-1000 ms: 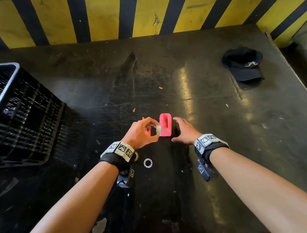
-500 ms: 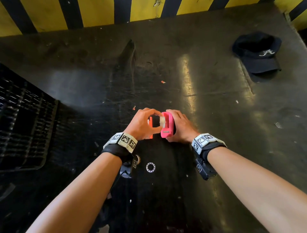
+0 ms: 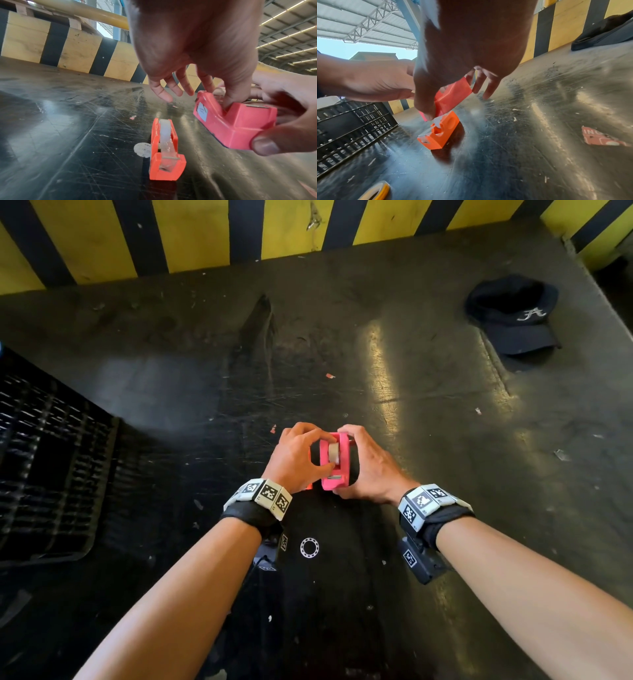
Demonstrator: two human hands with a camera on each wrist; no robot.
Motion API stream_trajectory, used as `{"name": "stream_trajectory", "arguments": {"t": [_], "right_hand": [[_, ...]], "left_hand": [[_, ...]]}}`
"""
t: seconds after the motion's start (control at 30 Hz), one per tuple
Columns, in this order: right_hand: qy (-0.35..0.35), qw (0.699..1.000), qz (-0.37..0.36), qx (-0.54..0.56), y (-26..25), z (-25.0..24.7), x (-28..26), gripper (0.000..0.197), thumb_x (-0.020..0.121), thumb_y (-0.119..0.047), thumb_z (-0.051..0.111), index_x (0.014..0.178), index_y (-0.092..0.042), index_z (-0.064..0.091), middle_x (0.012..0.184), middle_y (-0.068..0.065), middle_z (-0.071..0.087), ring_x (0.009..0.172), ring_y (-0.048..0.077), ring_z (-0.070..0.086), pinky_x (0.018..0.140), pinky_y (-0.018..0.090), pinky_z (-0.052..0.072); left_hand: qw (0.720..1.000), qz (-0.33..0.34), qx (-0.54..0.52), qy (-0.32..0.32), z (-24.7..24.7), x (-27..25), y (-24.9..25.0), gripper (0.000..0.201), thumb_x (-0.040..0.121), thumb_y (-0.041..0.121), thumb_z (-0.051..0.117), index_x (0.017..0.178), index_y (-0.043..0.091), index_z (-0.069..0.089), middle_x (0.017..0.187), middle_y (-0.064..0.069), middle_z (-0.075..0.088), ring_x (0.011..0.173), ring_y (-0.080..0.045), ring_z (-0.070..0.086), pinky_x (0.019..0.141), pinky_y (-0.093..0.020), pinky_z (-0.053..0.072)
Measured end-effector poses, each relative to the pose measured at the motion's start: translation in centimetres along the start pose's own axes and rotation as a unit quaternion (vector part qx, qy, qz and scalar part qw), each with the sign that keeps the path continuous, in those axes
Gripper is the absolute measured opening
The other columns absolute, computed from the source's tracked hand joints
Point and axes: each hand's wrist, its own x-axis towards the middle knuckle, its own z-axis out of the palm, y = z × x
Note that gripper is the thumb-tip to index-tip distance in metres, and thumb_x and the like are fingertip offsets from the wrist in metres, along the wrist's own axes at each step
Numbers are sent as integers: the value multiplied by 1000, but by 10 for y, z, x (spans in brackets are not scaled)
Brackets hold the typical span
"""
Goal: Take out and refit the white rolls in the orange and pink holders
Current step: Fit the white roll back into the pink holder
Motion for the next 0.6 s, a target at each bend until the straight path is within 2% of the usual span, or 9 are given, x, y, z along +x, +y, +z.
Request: {"name": "stream_trajectory", "arguments": {"t": [0.07,0.17,0.3,0.47,0.6], "right_hand": [[3,1000,-5,3,-4,-2,-5,100,56,-39,94,136,-31,35,128,-3,52,104,21,61,83,36,51],[4,1000,-9,4,-8,-5,-7,97,57,-40,94,136,-31,38,129,-3,50,105,20,59,85,39,52],[9,1000,-15,8,-13,-9,-10,94,57,-39,93,134,-34,39,127,-7,49,105,17,59,85,41,54],[9,999,-32,2,-19,-13,-13,93,57,-37,94,131,-36,38,131,-6,49,111,18,58,90,43,55],[5,1000,-30,-8,-22,-16,-16,92,58,-35,95,130,-35,38,130,-5,50,112,19,58,91,40,53]], "left_hand": [[1000,-5,-11,-2,-2,-2,4,62,71,33,89,127,32,63,135,1,56,125,-23,50,104,-36,45],[998,-5,-56,0,-6,-7,10,66,68,27,89,125,34,55,126,3,56,117,-19,57,100,-41,54],[998,13,-64,-5,-17,-13,17,64,70,26,89,123,30,52,126,3,57,115,-15,60,99,-38,56],[996,83,22,26,-29,-22,25,38,78,31,84,109,25,62,126,3,61,106,-18,62,91,-37,56],[990,119,64,45,-32,-29,30,26,83,34,80,103,24,67,124,3,67,107,-19,66,92,-33,53]]}}
